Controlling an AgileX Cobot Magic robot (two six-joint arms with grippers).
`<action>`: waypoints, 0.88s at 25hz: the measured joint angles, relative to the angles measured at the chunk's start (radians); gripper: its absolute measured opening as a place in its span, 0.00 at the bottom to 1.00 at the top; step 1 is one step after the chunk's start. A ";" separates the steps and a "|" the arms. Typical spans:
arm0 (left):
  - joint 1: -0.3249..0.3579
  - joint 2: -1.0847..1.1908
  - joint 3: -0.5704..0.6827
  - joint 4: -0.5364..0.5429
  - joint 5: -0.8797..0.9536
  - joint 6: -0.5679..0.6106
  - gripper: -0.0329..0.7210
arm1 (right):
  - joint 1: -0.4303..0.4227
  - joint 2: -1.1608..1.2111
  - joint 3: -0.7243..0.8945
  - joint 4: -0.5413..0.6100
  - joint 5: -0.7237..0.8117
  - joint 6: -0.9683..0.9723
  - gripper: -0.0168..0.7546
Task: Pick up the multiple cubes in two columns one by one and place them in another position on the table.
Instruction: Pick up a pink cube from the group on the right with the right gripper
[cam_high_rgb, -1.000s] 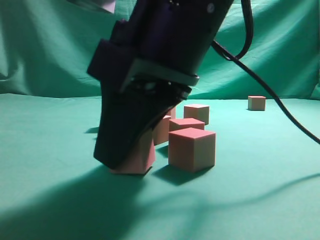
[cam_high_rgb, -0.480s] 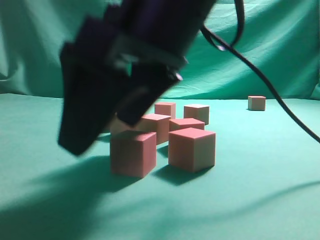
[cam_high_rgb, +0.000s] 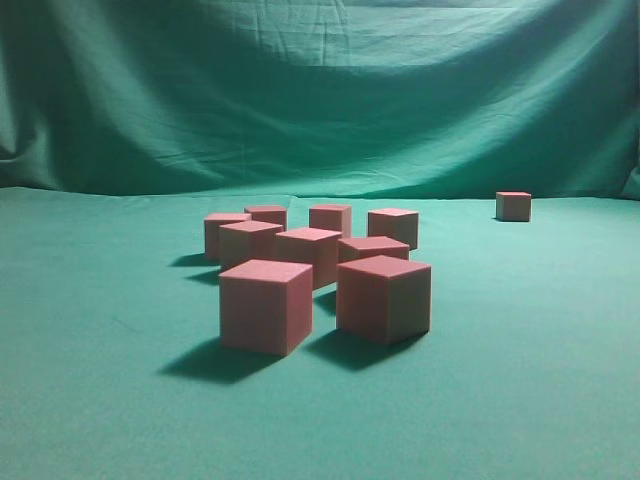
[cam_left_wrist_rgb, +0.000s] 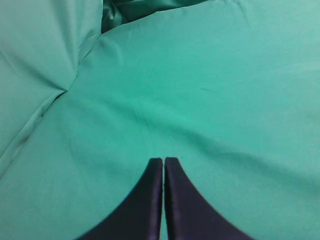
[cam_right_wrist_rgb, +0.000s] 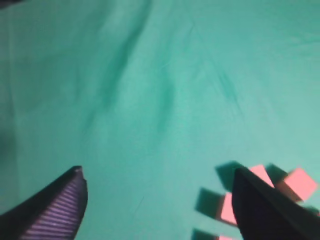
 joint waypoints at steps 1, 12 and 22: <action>0.000 0.000 0.000 0.000 0.000 0.000 0.04 | -0.016 -0.026 0.000 -0.007 0.022 0.026 0.76; 0.000 0.000 0.000 0.000 0.000 0.000 0.04 | -0.456 -0.139 0.000 -0.199 0.258 0.466 0.76; 0.000 0.000 0.000 0.000 0.000 0.000 0.04 | -0.762 -0.007 -0.009 -0.212 0.227 0.526 0.76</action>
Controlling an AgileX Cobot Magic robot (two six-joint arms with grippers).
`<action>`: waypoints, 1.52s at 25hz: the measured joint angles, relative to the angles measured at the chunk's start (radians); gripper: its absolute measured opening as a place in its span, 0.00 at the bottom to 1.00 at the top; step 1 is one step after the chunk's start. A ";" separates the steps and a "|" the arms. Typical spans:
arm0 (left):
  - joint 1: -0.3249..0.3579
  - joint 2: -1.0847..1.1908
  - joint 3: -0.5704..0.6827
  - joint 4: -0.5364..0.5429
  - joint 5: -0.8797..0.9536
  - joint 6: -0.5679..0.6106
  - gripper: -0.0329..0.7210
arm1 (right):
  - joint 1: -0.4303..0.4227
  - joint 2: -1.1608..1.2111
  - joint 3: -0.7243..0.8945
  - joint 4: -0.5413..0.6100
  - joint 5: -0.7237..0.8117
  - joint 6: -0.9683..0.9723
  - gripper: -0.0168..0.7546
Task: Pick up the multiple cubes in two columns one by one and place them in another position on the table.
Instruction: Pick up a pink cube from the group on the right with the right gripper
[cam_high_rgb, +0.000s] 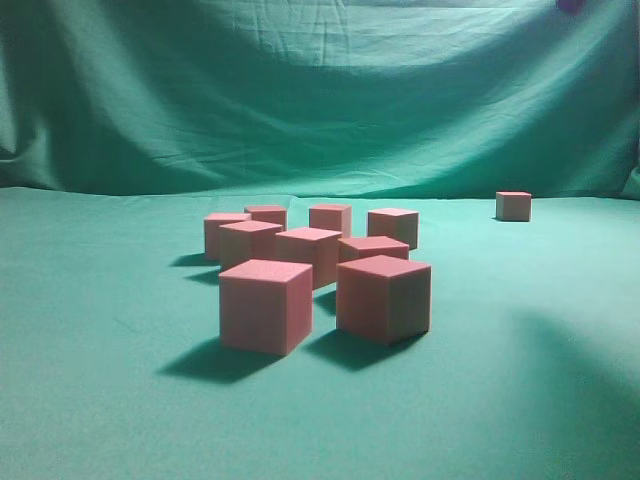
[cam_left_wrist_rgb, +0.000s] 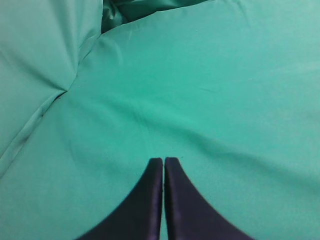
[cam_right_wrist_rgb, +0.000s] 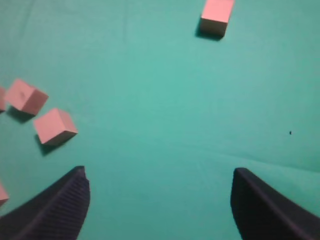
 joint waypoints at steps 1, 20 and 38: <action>0.000 0.000 0.000 0.000 0.000 0.000 0.04 | -0.008 0.029 -0.010 -0.002 0.000 0.002 0.76; 0.000 0.000 0.000 0.000 0.000 0.000 0.04 | -0.015 0.633 -0.690 -0.182 0.120 0.230 0.76; 0.000 0.000 0.000 0.000 0.000 0.000 0.04 | -0.015 0.871 -0.809 -0.151 -0.041 0.232 0.56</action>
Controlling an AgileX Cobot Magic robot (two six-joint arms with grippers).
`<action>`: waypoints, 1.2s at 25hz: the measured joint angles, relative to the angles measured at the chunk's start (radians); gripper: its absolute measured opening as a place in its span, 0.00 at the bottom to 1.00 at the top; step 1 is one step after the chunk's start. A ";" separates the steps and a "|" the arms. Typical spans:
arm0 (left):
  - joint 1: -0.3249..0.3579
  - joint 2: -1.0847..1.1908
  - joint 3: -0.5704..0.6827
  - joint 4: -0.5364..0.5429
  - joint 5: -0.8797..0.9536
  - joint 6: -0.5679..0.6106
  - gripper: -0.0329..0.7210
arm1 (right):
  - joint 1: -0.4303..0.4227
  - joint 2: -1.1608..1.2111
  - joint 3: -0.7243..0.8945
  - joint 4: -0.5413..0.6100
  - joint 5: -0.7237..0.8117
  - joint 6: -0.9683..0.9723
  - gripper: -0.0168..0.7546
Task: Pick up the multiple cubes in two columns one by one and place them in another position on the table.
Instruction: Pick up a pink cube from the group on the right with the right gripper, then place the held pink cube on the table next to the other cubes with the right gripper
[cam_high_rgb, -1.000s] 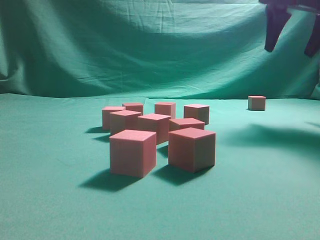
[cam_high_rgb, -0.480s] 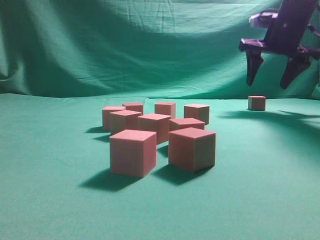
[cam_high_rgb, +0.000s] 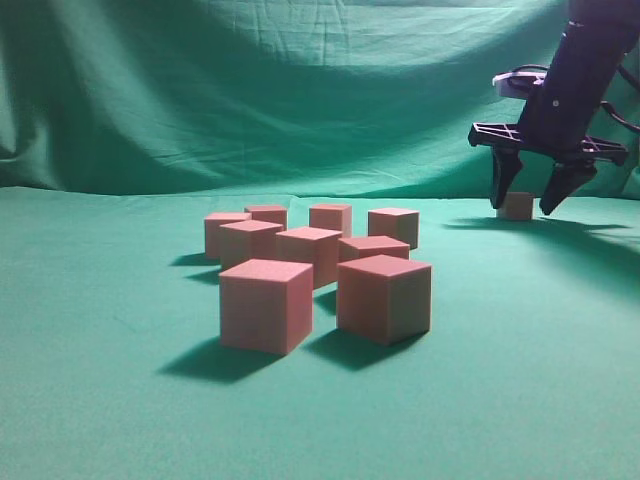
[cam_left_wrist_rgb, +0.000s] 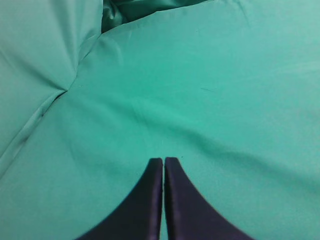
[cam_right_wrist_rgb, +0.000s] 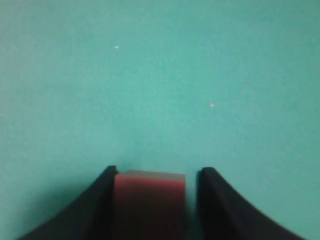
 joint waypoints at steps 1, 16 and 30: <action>0.000 0.000 0.000 0.000 0.000 0.000 0.04 | 0.000 0.004 0.000 0.000 0.000 0.000 0.48; 0.000 0.000 0.000 0.000 0.000 0.000 0.04 | 0.076 -0.162 -0.107 0.015 0.276 -0.086 0.36; 0.000 0.000 0.000 0.000 0.000 0.000 0.04 | 0.166 -0.618 0.141 0.017 0.476 -0.025 0.36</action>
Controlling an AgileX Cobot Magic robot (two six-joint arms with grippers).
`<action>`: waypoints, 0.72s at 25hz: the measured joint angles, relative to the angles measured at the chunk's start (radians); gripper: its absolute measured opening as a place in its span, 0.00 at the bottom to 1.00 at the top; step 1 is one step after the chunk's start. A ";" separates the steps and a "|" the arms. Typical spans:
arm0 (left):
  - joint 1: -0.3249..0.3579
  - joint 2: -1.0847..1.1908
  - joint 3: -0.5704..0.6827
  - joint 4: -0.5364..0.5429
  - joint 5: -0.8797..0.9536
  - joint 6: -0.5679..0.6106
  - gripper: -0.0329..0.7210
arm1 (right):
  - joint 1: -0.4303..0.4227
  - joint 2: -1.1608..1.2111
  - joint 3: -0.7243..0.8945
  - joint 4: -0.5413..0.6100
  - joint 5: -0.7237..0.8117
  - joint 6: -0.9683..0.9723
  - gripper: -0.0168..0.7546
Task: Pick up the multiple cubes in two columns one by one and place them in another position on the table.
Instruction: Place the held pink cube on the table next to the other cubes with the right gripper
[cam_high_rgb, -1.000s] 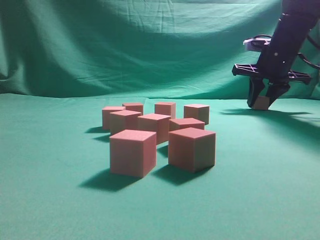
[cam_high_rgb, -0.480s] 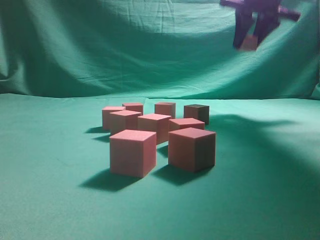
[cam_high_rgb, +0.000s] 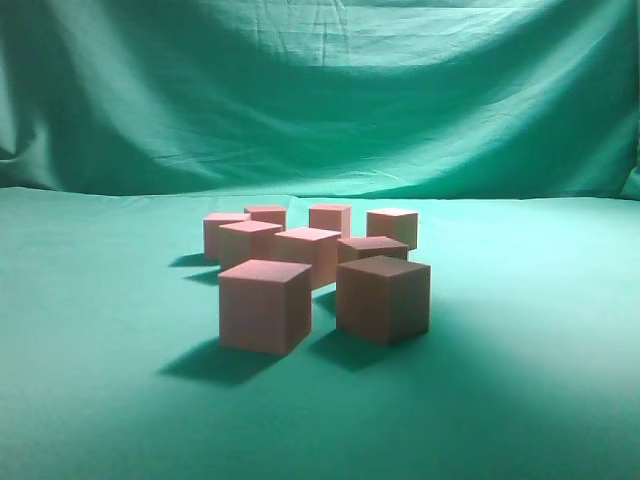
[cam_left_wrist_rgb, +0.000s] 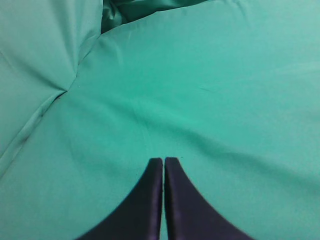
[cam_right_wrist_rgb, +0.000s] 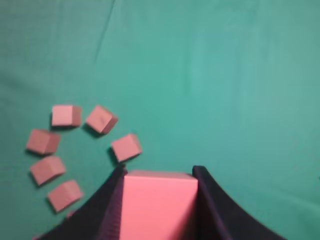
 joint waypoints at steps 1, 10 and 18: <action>0.000 0.000 0.000 0.000 0.000 0.000 0.04 | 0.022 -0.037 0.043 0.000 0.000 0.000 0.36; 0.000 0.000 0.000 0.000 0.000 0.000 0.04 | 0.380 -0.165 0.431 0.000 -0.120 -0.014 0.36; 0.000 0.000 0.000 0.000 0.000 0.000 0.04 | 0.692 -0.074 0.570 -0.009 -0.404 0.026 0.36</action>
